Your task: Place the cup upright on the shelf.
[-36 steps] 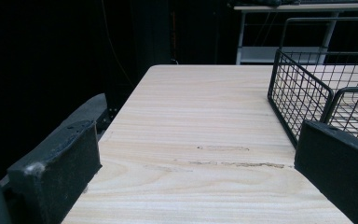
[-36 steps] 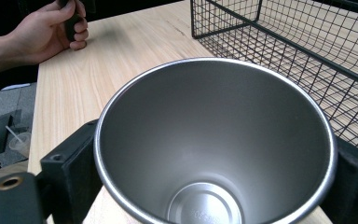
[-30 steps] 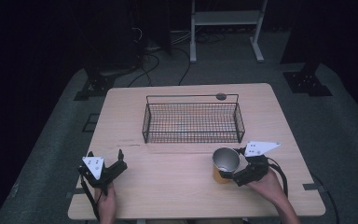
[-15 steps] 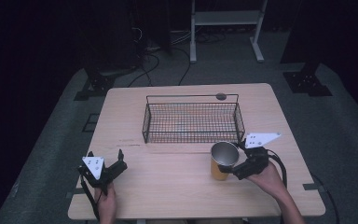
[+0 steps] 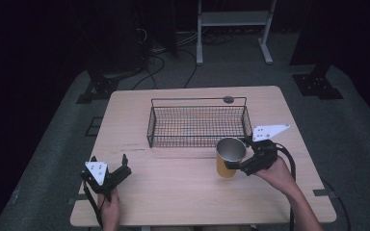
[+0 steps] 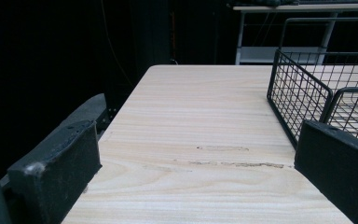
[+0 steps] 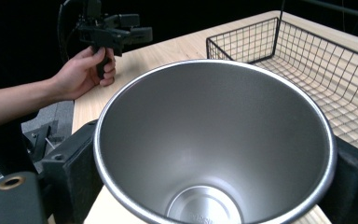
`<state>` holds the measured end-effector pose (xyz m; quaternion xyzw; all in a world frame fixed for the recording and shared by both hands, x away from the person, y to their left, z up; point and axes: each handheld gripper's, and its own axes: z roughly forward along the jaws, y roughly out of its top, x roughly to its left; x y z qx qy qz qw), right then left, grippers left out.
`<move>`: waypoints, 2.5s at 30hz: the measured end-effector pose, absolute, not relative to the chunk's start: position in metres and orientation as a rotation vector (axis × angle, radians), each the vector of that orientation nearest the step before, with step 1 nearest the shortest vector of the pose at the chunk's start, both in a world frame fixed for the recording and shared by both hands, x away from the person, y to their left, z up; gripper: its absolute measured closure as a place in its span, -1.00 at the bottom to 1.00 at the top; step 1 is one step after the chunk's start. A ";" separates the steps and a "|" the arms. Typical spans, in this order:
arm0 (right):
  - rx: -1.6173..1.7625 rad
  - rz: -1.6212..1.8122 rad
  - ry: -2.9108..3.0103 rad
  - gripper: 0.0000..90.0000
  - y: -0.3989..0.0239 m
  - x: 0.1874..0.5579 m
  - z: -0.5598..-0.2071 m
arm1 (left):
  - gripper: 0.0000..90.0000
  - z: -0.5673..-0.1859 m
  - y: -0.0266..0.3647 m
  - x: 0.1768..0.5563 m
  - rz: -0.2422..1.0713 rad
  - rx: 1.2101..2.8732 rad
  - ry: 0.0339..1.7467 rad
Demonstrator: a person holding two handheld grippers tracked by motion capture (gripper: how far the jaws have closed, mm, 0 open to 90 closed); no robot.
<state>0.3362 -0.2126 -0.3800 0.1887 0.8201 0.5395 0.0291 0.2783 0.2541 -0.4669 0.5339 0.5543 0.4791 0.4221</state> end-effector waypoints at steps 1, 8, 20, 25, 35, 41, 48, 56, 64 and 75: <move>0.578 1.672 2.531 -0.78 -0.212 0.339 -0.377 | -1.00 -0.467 0.254 0.278 1.200 1.337 1.388; 0.565 1.678 2.533 -0.78 -0.210 0.346 -0.366 | -1.00 -0.467 0.254 0.278 1.199 1.337 1.386; 0.552 1.694 2.536 -0.78 -0.205 0.365 -0.347 | -1.00 -0.467 0.254 0.278 1.197 1.337 1.380; 0.550 1.692 2.540 -0.78 -0.202 0.369 -0.343 | -1.00 -0.467 0.254 0.278 1.198 1.343 1.380; 0.548 1.687 2.539 -0.79 -0.201 0.381 -0.331 | -1.00 -0.467 0.254 0.278 1.200 1.345 1.382; 0.556 1.689 2.538 -0.78 -0.201 0.389 -0.326 | -1.00 -0.467 0.254 0.278 1.199 1.344 1.383; 0.570 1.676 2.553 -0.78 -0.194 0.403 -0.323 | -1.00 -0.467 0.254 0.278 1.199 1.344 1.382; 0.572 1.656 2.565 -0.78 -0.188 0.415 -0.319 | -1.00 -0.467 0.254 0.278 1.198 1.343 1.382; 0.583 1.644 2.565 -0.78 -0.184 0.427 -0.314 | -1.00 -0.467 0.254 0.278 1.196 1.343 1.383; 0.589 1.613 2.579 -0.78 -0.177 0.443 -0.310 | -1.00 -0.467 0.254 0.278 1.194 1.341 1.384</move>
